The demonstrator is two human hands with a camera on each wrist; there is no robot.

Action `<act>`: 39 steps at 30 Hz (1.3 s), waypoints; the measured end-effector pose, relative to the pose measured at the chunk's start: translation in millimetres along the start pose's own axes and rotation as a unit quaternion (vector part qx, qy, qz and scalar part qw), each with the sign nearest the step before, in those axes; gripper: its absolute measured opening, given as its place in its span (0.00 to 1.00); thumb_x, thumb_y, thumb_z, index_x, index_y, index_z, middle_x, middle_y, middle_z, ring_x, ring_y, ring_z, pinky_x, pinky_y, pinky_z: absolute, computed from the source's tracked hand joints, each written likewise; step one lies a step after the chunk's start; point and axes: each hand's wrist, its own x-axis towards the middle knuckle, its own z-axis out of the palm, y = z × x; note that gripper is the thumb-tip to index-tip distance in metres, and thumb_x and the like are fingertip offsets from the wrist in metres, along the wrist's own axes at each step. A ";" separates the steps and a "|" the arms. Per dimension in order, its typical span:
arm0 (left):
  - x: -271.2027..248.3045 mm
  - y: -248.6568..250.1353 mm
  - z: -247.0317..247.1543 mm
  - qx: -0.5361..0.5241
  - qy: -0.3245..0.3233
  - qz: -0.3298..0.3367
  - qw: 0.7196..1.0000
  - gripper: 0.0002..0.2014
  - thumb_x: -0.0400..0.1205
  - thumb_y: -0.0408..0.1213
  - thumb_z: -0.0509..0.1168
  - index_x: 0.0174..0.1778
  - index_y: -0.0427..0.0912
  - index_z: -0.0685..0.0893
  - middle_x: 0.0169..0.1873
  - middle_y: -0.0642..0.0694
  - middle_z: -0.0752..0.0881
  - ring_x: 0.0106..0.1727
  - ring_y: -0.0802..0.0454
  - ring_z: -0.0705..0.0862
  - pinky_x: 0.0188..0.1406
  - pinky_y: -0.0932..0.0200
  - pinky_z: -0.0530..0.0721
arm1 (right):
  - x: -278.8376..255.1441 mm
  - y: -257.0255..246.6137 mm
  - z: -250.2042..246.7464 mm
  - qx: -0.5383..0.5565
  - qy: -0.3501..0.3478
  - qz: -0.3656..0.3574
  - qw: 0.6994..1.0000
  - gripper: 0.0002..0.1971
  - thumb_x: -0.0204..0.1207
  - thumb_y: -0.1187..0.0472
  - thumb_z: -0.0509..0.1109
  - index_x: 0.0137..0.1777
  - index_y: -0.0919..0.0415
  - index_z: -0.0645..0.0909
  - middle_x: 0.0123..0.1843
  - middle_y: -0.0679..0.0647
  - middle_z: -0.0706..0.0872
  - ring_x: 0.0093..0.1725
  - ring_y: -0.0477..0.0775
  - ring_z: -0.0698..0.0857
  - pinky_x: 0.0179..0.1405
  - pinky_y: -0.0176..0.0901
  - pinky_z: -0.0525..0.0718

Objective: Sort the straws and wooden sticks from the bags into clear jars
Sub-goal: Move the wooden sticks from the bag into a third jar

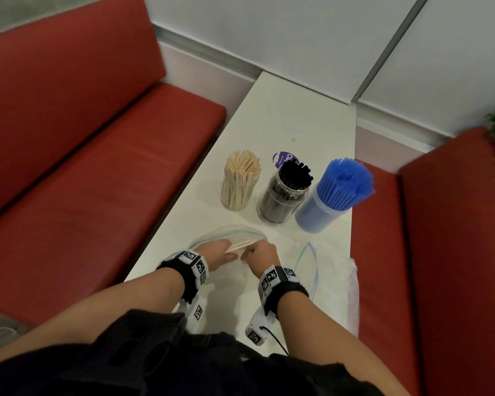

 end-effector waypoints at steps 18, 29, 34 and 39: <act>-6.5 43.4 -40.6 -0.334 0.025 0.127 0.934 0.10 0.78 0.41 0.66 0.53 0.58 0.80 0.33 0.47 0.82 0.25 0.55 0.74 0.21 0.64 0.72 | 3.3 -29.4 -31.7 0.460 0.031 -0.024 0.887 0.15 0.78 0.47 0.76 0.38 0.58 0.91 0.38 0.50 0.94 0.42 0.56 0.93 0.35 0.43 0.90; -0.8 45.8 -66.8 -0.598 -0.039 0.040 0.799 0.35 0.71 0.77 0.61 0.36 0.43 0.82 0.22 0.49 0.71 0.18 0.56 0.60 0.17 0.63 0.60 | -16.1 -72.1 -126.4 0.676 0.090 -0.122 0.721 0.23 0.86 0.55 0.69 0.28 0.60 0.72 0.23 0.56 0.71 0.24 0.56 0.78 0.41 0.55 0.87; -2.9 49.9 -69.1 -0.790 -0.072 0.002 0.609 0.25 0.84 0.57 0.62 0.51 0.33 0.84 0.36 0.42 0.87 0.26 0.55 0.83 0.19 0.66 0.80 | -30.7 -92.7 -139.5 0.567 0.127 -0.205 0.788 0.19 0.83 0.52 0.72 0.32 0.60 0.78 0.25 0.56 0.79 0.27 0.56 0.83 0.43 0.56 0.88; -8.3 64.3 -74.9 -0.823 -0.079 0.015 0.563 0.18 0.87 0.45 0.62 0.52 0.32 0.86 0.39 0.39 0.89 0.36 0.50 0.90 0.33 0.62 0.90 | -32.7 -96.6 -124.1 0.520 0.072 -0.256 0.812 0.11 0.76 0.56 0.77 0.32 0.48 0.84 0.30 0.55 0.83 0.36 0.58 0.84 0.49 0.58 0.86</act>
